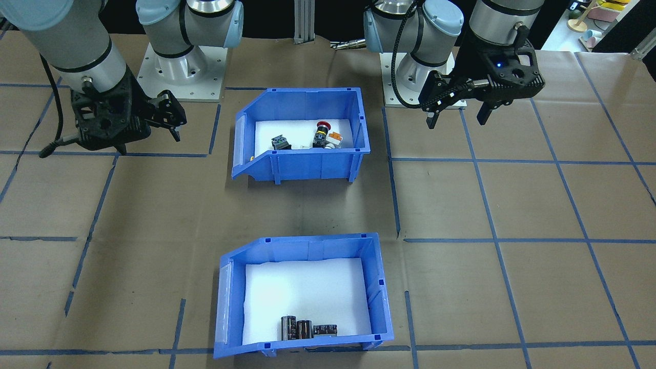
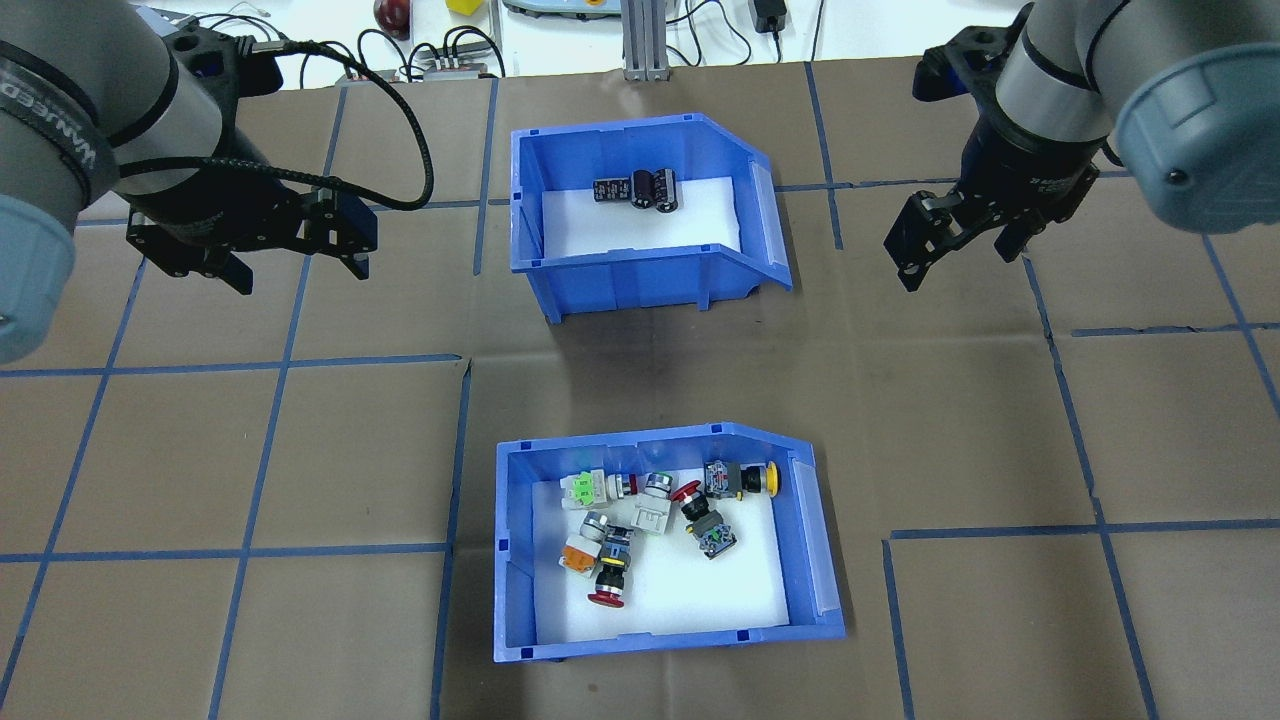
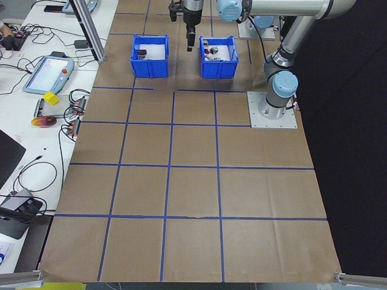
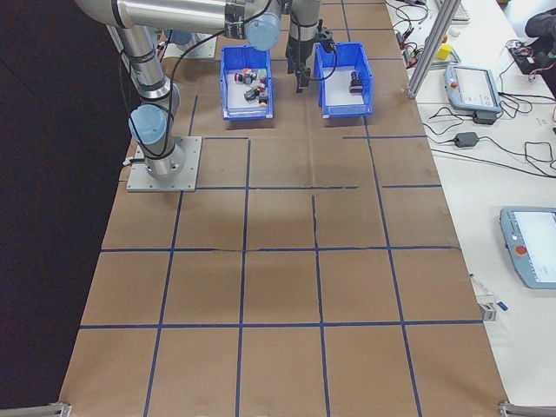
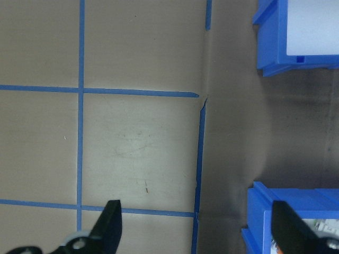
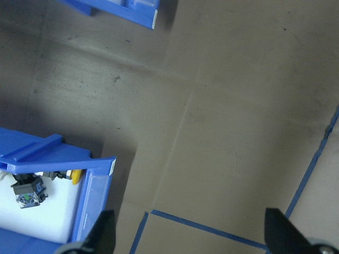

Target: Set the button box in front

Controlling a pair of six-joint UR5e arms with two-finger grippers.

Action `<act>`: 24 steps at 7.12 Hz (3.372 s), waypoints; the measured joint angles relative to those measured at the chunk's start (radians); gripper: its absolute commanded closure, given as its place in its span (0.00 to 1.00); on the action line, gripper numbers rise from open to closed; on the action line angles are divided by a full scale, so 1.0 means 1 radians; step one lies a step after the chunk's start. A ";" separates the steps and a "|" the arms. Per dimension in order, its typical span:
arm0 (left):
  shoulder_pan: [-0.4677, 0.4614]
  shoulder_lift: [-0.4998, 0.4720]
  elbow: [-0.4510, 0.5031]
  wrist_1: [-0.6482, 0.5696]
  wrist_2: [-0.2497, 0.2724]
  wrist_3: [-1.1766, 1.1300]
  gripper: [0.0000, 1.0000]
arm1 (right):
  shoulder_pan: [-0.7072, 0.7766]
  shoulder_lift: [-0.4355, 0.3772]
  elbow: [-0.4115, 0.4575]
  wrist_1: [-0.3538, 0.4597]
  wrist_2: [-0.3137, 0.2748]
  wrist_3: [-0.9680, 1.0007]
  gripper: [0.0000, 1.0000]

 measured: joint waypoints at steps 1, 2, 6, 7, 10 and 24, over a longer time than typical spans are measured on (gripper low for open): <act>-0.004 0.026 -0.035 0.003 -0.017 -0.146 0.01 | 0.016 0.026 -0.006 -0.043 0.000 -0.135 0.00; -0.013 0.065 -0.078 0.004 -0.050 -0.300 0.01 | 0.043 0.055 -0.017 -0.087 -0.001 -0.253 0.00; -0.127 0.284 -0.335 0.003 -0.129 -0.986 0.01 | 0.217 0.216 -0.137 -0.148 -0.001 -0.609 0.00; -0.197 0.298 -0.379 0.009 -0.128 -1.149 0.01 | 0.260 0.252 -0.160 -0.164 0.003 -0.660 0.00; -0.417 0.314 -0.583 0.328 -0.131 -1.597 0.01 | 0.377 0.412 -0.296 -0.198 0.000 -0.715 0.00; -0.658 0.037 -0.673 0.594 -0.086 -2.074 0.52 | 0.469 0.593 -0.442 -0.223 -0.117 -0.769 0.97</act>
